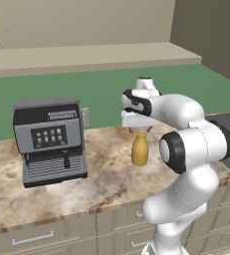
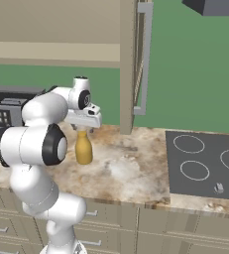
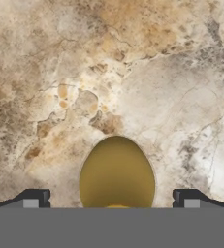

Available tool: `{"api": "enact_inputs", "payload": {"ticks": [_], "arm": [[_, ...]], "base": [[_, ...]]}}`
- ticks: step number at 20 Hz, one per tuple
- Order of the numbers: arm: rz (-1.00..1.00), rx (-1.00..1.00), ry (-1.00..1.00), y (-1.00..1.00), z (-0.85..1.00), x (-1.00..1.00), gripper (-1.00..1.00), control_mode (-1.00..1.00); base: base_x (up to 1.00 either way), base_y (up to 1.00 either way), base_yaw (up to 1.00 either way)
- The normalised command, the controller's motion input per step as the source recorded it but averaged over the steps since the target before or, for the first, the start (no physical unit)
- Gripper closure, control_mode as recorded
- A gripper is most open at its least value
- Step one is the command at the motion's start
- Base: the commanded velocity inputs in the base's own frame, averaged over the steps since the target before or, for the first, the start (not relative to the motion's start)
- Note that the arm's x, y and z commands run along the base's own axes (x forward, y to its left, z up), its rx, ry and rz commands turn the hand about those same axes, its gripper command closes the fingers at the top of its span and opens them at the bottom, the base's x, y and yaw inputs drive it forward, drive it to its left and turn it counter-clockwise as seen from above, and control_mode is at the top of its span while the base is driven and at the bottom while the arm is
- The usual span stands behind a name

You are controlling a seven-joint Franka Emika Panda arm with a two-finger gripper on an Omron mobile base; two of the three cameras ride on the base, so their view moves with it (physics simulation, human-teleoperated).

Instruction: There is a tray on the dining counter. Grab the cup, mug, and pitcher and place them on the tray. The pitcher may be placed next to the tray if it cannot fit the tray.

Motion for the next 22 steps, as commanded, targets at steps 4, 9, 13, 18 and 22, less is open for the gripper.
{"api": "enact_inputs", "payload": {"ticks": [4, 9, 13, 18, 22], "arm": [[0.00, 0.00, 0.00, 0.00, -0.11, 0.00, -1.00, -1.00], [0.00, 0.00, 0.00, 0.00, -0.01, 0.00, -1.00, -1.00], [0.00, 0.00, -0.01, 0.00, 0.00, 0.00, -1.00, -1.00], [0.00, 0.00, -0.03, 0.00, 0.00, 0.00, -1.00, -1.00], [0.00, 0.00, -0.01, 0.00, 0.00, 0.00, -1.00, -1.00]], "base": [[0.00, 0.00, 0.00], [0.00, 0.00, 0.00], [0.00, 0.00, 0.00], [0.00, 0.00, 0.00], [0.00, 0.00, 0.00]]}}
